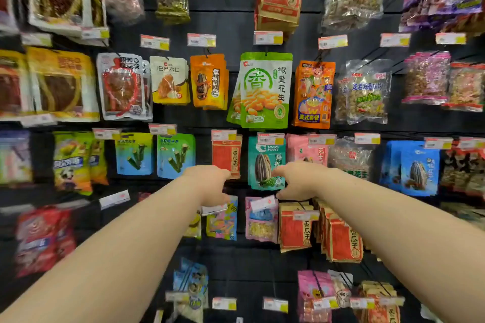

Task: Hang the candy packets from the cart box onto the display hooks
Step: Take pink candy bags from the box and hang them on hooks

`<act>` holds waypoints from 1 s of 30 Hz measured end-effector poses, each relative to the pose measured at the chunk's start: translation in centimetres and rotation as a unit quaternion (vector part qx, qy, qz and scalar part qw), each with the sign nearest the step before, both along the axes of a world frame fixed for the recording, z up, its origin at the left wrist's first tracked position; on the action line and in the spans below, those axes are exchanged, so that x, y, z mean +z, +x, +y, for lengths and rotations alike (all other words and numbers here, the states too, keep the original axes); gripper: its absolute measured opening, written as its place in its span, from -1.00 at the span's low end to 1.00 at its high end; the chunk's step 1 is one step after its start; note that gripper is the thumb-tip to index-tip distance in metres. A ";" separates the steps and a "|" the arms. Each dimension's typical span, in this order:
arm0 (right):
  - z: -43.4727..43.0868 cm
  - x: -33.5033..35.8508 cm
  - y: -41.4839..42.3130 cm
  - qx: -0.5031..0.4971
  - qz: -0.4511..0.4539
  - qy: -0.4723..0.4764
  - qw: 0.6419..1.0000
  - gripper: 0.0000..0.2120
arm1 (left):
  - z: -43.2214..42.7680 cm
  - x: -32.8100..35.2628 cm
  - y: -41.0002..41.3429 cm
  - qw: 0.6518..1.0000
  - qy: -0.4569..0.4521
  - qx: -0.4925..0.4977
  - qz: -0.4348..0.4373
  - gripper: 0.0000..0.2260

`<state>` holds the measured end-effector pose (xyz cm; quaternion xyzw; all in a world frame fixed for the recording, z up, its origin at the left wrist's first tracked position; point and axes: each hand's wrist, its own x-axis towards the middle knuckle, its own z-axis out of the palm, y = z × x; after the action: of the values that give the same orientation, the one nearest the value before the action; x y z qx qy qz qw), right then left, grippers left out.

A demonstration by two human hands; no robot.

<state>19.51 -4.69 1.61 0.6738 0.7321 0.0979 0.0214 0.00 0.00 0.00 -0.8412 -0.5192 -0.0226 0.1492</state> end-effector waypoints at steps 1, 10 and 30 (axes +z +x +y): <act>0.5 -0.3 -0.9 0.008 -0.001 -0.006 1.000 -0.42 | -0.1 -0.2 -0.9 1.000 -0.001 0.009 0.005 -0.47; 6.3 -3.0 -12.0 0.139 -0.015 -0.043 0.989 -0.41 | 1.0 -3.5 -12.3 0.991 -0.047 0.126 0.013 -0.51; 25.1 -8.1 -40.5 0.431 -0.038 -0.101 0.896 -0.49 | 7.3 -8.7 -36.9 0.883 -0.117 0.453 -0.030 -0.46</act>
<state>-20.99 20.36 -6.45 0.2818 0.9555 0.0482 0.0731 -36.92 7.27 -8.72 -0.5244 -0.8469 0.0830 0.0282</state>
